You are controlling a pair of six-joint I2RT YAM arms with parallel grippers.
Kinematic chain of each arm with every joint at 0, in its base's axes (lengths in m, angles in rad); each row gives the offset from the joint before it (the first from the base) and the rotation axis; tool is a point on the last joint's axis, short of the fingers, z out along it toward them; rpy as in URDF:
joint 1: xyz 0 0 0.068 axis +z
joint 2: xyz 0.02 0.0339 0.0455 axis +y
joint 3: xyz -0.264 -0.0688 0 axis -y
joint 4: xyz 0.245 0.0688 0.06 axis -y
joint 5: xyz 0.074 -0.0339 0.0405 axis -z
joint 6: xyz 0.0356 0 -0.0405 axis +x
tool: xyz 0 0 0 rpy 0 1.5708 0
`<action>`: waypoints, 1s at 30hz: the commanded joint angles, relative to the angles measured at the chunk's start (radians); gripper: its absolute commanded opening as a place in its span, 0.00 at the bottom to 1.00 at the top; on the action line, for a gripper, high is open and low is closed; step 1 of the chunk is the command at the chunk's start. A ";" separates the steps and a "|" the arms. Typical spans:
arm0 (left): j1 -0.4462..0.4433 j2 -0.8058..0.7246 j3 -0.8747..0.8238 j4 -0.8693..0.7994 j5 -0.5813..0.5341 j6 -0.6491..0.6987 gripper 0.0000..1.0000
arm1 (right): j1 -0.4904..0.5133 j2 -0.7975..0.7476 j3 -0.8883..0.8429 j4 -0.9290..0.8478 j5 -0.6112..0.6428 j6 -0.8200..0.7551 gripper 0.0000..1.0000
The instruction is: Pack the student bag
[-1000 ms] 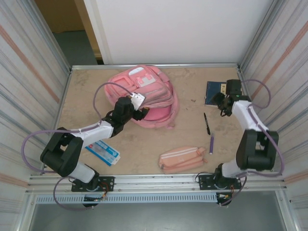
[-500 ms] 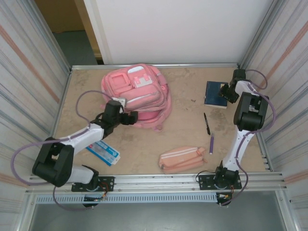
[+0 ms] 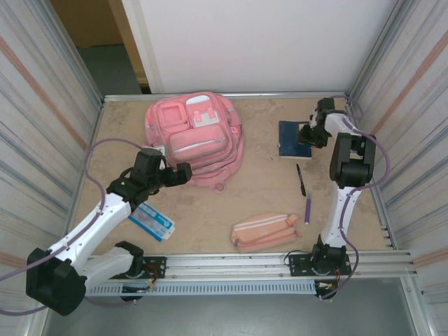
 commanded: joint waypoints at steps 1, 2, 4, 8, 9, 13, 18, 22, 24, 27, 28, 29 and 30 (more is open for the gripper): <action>-0.036 0.031 0.068 -0.001 0.097 0.011 0.99 | 0.066 -0.006 -0.049 -0.106 -0.061 -0.058 0.48; -0.049 0.049 0.086 0.004 0.104 0.013 0.98 | 0.080 -0.010 -0.051 -0.109 -0.067 -0.051 0.48; -0.085 0.100 0.130 0.008 0.122 0.026 0.98 | 0.109 -0.014 -0.050 -0.123 -0.097 -0.030 0.49; -0.183 0.203 0.184 0.048 0.142 0.032 0.98 | 0.162 -0.043 -0.077 -0.132 -0.152 0.012 0.50; -0.214 0.230 0.191 0.063 0.146 0.022 0.98 | 0.171 -0.050 -0.087 -0.145 -0.163 0.019 0.50; -0.298 0.326 0.229 0.108 0.179 -0.013 0.97 | 0.195 -0.096 -0.166 -0.181 -0.215 0.033 0.48; -0.327 0.389 0.223 0.211 0.293 -0.027 0.99 | 0.228 -0.200 -0.322 -0.193 -0.253 0.015 0.48; -0.331 0.440 0.227 0.236 0.311 -0.018 0.98 | 0.273 -0.243 -0.408 -0.213 -0.207 0.009 0.48; -0.331 0.479 0.252 0.229 0.328 -0.008 0.96 | 0.289 -0.267 -0.459 -0.198 -0.179 0.031 0.47; -0.332 0.527 0.287 0.211 0.341 -0.005 0.96 | 0.292 -0.305 -0.514 -0.179 -0.167 0.063 0.39; -0.331 0.539 0.292 0.212 0.344 -0.005 0.96 | 0.293 -0.318 -0.529 -0.171 -0.166 0.067 0.39; -0.331 0.551 0.302 0.210 0.347 -0.005 0.96 | 0.291 -0.333 -0.540 -0.160 -0.162 0.076 0.38; -0.331 0.562 0.312 0.204 0.352 -0.003 0.96 | 0.293 -0.347 -0.545 -0.157 -0.161 0.085 0.37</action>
